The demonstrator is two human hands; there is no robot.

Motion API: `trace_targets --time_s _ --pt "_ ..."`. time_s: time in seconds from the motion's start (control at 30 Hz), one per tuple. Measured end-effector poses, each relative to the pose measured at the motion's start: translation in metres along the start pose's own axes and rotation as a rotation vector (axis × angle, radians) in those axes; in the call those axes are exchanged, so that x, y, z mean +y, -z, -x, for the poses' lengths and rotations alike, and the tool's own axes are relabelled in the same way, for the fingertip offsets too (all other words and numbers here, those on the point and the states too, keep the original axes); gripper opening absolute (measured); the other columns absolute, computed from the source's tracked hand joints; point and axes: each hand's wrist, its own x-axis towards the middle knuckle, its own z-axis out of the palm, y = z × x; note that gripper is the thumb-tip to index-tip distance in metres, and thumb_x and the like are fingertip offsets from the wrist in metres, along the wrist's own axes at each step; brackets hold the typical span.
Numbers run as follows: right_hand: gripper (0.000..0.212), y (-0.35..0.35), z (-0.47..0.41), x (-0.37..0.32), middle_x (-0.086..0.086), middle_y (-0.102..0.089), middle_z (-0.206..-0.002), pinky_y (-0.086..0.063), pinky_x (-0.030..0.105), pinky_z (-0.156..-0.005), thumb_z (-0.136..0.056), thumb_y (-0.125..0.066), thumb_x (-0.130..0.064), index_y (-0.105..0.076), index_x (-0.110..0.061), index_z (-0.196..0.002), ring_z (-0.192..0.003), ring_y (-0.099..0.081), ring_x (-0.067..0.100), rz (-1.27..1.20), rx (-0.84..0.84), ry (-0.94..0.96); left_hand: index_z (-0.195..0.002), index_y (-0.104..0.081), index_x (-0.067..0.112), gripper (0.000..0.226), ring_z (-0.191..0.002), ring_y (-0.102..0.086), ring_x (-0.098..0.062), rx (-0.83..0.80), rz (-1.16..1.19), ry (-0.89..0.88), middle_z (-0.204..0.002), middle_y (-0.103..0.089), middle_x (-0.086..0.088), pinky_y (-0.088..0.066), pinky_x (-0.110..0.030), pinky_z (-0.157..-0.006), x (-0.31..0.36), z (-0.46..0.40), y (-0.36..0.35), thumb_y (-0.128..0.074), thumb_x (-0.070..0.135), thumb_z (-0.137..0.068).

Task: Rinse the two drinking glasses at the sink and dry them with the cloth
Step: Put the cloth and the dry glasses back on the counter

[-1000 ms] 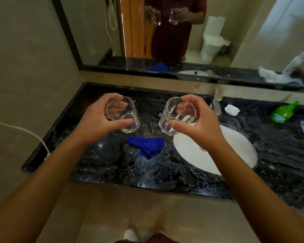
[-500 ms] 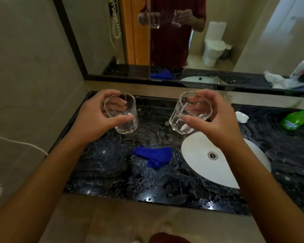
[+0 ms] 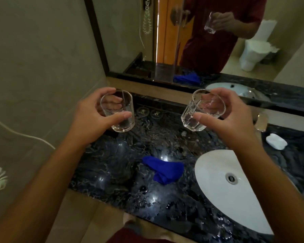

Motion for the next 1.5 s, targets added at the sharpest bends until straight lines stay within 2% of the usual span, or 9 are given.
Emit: trace_targets --time_s 0.2,0.37,0.57,0.67,0.8,0.97,1.13,1.27,1.5 --pt "0.079 -0.034 -0.054 0.023 -0.014 -0.067 -0.118 -0.055 0.02 -0.087 -0.062 -0.086 -0.058 -0.055 -0.032 -0.129 -0.103 -0.067 -0.001 0.019 -0.019 -0.047 -0.132 -0.06 0.014 0.078 -0.099 -0.074 -0.008 0.031 -0.008 0.033 -0.112 -0.075 0.0 -0.059 -0.024 -0.089 -0.034 -0.055 0.001 -0.089 0.031 -0.062" --pt "0.08 -0.081 -0.103 0.055 -0.012 -0.068 -0.117 -0.056 0.028 -0.092 -0.061 -0.091 -0.053 -0.056 -0.028 -0.13 -0.103 -0.068 0.001 0.053 -0.013 -0.135 -0.132 -0.057 0.021 0.081 -0.106 -0.071 -0.006 -0.053 -0.016 0.087 -0.116 -0.073 0.005 -0.056 -0.036 -0.099 -0.093 -0.126 -0.006 -0.09 0.04 -0.061" --pt "0.077 -0.156 -0.161 0.111 -0.013 -0.069 -0.12 -0.056 0.036 -0.099 -0.062 -0.093 -0.045 -0.056 -0.03 -0.129 -0.107 -0.067 0.003 0.098 -0.016 -0.284 -0.132 -0.052 0.033 0.089 -0.115 -0.067 -0.007 -0.173 -0.037 0.131 -0.123 -0.07 0.009 -0.053 -0.045 -0.104 -0.188 -0.211 -0.026 -0.087 0.068 -0.058" --pt "0.078 -0.192 -0.185 0.148 -0.011 -0.069 -0.121 -0.057 0.039 -0.098 -0.062 -0.094 -0.046 -0.056 -0.03 -0.128 -0.109 -0.069 0.004 0.07 0.011 -0.34 -0.134 -0.051 0.031 0.086 -0.118 -0.064 -0.001 -0.206 -0.054 0.163 -0.126 -0.068 0.012 -0.053 -0.039 -0.105 -0.232 -0.238 -0.046 -0.089 0.058 -0.062" --pt "0.085 -0.236 -0.193 0.202 -0.02 -0.062 -0.122 -0.05 0.019 -0.097 -0.064 -0.089 -0.05 -0.05 -0.025 -0.134 -0.112 -0.062 -0.004 0.079 0.049 -0.359 -0.137 -0.048 0.028 0.086 -0.12 -0.061 0.002 -0.278 -0.061 0.21 -0.129 -0.065 0.015 -0.049 -0.026 -0.105 -0.285 -0.257 -0.082 -0.091 0.046 -0.064" --pt "0.082 -0.273 -0.196 0.246 -0.01 -0.061 -0.127 -0.049 0.017 -0.098 -0.068 -0.092 -0.041 -0.047 -0.024 -0.134 -0.116 -0.06 -0.002 0.098 0.056 -0.387 -0.137 -0.044 0.027 0.081 -0.119 -0.058 0.006 -0.369 -0.065 0.239 -0.13 -0.062 0.011 -0.04 -0.004 -0.098 -0.324 -0.264 -0.12 -0.093 0.026 -0.071" --pt "0.087 -0.297 -0.193 0.276 -0.007 -0.061 -0.127 -0.047 0.012 -0.094 -0.069 -0.093 -0.038 -0.045 -0.017 -0.138 -0.113 -0.061 0.002 0.151 0.045 -0.428 -0.141 -0.039 0.022 0.083 -0.125 -0.053 -0.002 -0.406 -0.036 0.299 -0.137 -0.056 0.008 -0.035 0.001 -0.097 -0.341 -0.269 -0.146 -0.09 0.024 -0.076" --pt "0.088 -0.305 -0.193 0.288 -0.009 -0.06 -0.125 -0.05 0.015 -0.095 -0.069 -0.094 -0.035 -0.043 -0.017 -0.138 -0.113 -0.061 0.005 0.152 0.085 -0.44 -0.143 -0.035 0.018 0.084 -0.112 -0.053 0.006 -0.426 -0.05 0.334 -0.13 -0.052 0.012 -0.033 0.008 -0.088 -0.35 -0.27 -0.16 -0.088 0.02 -0.078" --pt "0.087 -0.312 -0.193 0.296 -0.006 -0.062 -0.126 -0.048 0.01 -0.092 -0.07 -0.093 -0.034 -0.043 -0.02 -0.139 -0.113 -0.063 0.007 0.156 0.11 -0.457 -0.144 -0.035 0.017 0.085 -0.125 -0.052 -0.008 -0.447 -0.111 0.316 -0.14 -0.052 0.004 -0.034 0.005 -0.09 -0.357 -0.27 -0.169 -0.088 0.023 -0.078"
